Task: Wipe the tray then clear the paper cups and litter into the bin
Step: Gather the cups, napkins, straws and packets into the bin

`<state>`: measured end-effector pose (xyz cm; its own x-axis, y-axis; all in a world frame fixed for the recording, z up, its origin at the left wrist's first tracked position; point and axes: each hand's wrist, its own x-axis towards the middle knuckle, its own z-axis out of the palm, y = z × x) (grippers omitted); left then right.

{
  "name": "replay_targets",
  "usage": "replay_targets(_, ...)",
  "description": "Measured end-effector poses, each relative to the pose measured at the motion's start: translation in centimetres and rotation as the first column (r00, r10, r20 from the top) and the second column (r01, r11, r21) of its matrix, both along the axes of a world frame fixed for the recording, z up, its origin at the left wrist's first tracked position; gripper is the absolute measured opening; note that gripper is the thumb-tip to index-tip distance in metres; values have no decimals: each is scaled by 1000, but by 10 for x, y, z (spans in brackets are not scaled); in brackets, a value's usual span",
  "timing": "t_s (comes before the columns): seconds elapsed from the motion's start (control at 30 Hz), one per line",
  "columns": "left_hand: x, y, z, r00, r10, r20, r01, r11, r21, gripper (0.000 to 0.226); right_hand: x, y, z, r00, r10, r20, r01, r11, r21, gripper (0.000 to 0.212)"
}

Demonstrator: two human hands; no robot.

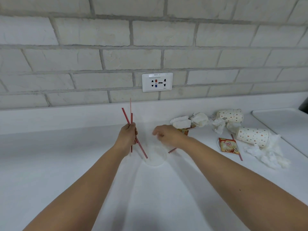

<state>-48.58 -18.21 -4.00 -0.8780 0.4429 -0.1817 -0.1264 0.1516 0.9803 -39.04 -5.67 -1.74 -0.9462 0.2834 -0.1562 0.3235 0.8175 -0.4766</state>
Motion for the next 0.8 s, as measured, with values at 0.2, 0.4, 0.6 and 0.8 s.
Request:
replay_targets(0.2,-4,-6,10,999,27,19,-27,1000,-8,32,33,55,-17,953,-65,295,-28,953,302,33)
replay_targets(0.4,2,-1,15,1000,16,14,-16,1000,-4,33,48,47,-23,918,-116,380,-9,950,312,26)
replay_targets(0.6,8,-3,21,1000,4,-1,-4,999,-39,34,60,31,-21,898,-99,429,-46,948,314,24)
replay_targets(0.8,12,-12,24,1000,-10,-11,10,998,-68,34,67,11,-21,933,-190,304,98,951,293,31)
